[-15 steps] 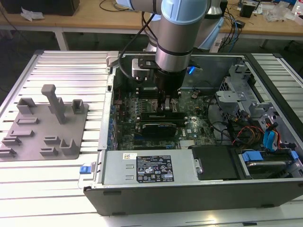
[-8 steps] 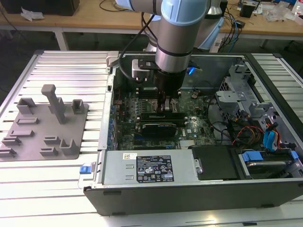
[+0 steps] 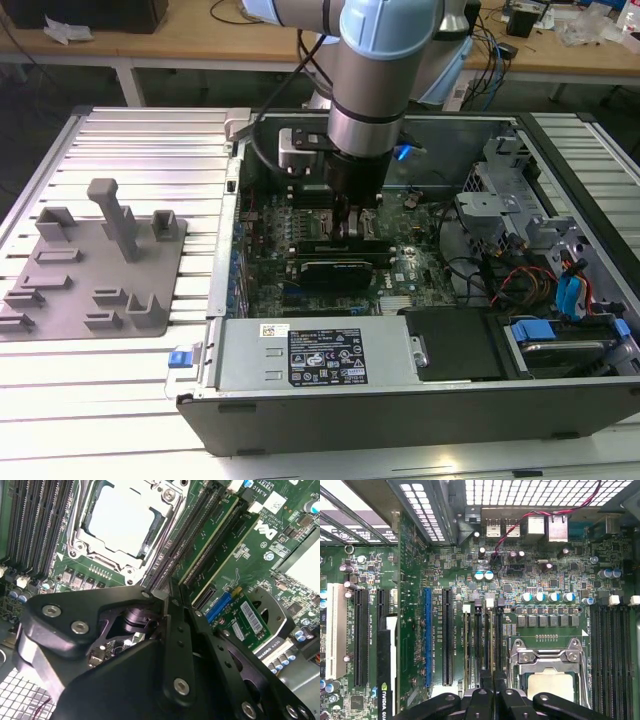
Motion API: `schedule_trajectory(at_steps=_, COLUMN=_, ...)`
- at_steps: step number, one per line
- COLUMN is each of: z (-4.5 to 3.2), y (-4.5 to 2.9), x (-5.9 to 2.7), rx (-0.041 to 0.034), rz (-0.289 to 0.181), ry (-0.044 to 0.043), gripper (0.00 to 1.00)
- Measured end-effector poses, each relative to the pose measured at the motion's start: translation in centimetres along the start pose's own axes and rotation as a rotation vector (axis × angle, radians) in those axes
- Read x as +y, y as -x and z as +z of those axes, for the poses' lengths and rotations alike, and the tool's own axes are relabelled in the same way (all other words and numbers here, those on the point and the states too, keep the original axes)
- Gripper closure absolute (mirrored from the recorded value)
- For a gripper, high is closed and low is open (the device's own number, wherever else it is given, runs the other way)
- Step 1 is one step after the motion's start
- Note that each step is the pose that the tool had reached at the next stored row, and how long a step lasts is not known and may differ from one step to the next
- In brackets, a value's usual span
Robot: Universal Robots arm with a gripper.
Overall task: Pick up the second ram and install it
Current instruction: 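Insert the second ram into the second slot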
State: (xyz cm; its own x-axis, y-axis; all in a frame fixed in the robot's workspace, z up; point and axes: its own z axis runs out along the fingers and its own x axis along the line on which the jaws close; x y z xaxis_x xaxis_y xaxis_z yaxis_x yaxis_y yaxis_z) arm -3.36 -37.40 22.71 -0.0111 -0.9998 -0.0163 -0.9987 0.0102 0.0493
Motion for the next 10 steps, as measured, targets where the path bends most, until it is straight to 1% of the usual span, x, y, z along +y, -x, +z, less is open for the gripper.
schedule_trajectory(at_steps=10, z=0.48, y=-0.02, x=-0.02, rx=0.0005, rz=0.0, ry=0.0003, gripper=0.91)
